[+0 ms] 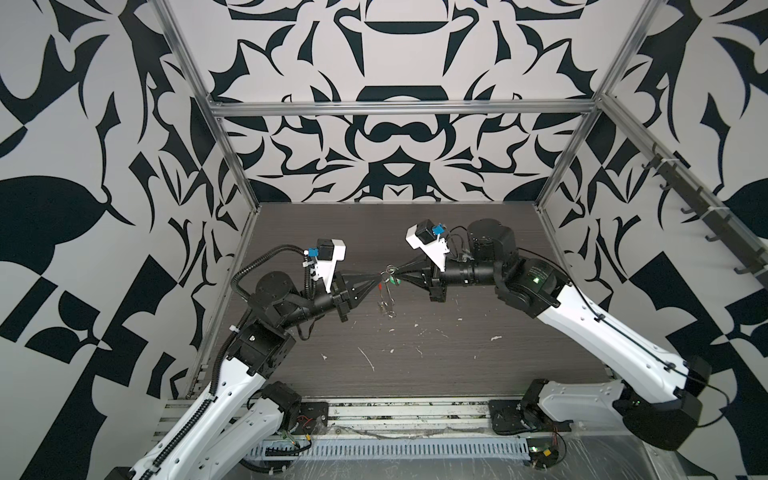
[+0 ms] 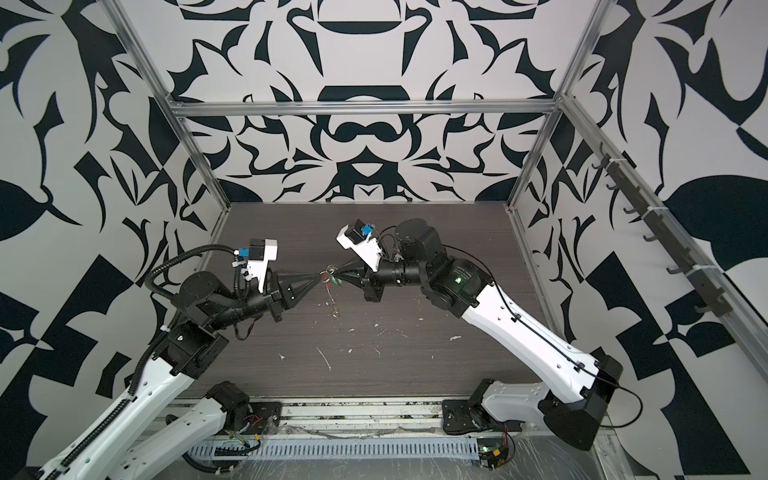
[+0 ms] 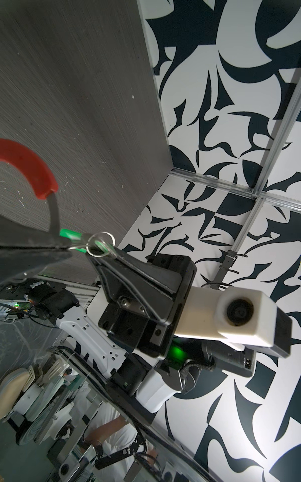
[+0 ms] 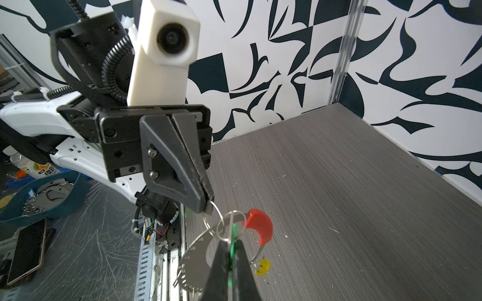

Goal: Remove the keys from the keyring

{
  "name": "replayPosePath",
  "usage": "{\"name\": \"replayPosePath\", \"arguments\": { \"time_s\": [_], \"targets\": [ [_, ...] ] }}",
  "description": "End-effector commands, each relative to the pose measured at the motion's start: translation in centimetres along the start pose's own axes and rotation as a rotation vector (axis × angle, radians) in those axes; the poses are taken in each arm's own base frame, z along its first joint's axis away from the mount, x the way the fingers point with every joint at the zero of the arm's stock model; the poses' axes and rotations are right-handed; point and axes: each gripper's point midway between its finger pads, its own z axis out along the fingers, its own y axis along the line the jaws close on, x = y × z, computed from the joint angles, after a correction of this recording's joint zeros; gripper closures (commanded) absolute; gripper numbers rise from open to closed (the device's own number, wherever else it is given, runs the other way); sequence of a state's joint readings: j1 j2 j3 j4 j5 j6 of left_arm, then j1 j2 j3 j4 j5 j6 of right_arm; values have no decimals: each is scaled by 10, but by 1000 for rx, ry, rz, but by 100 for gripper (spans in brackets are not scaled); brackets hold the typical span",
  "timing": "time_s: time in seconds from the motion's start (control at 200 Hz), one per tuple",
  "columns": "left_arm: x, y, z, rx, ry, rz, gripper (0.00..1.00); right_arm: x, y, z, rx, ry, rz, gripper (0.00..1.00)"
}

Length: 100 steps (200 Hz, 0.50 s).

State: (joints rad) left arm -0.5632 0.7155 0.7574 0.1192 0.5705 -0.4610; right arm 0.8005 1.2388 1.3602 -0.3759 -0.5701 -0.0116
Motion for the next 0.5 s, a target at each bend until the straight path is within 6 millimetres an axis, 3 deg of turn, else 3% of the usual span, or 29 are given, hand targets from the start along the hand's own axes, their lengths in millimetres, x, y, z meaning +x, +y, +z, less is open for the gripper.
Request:
{"name": "replayPosePath", "arguments": {
  "time_s": [0.0,0.495],
  "targets": [
    [-19,-10,-6,-6,-46,46,100,-23,5,-12,19,-68,-51,100],
    [-28,-13,-13,-33,-79,72,100,-11,5,-12,19,-53,-24,100]
  ]
}}
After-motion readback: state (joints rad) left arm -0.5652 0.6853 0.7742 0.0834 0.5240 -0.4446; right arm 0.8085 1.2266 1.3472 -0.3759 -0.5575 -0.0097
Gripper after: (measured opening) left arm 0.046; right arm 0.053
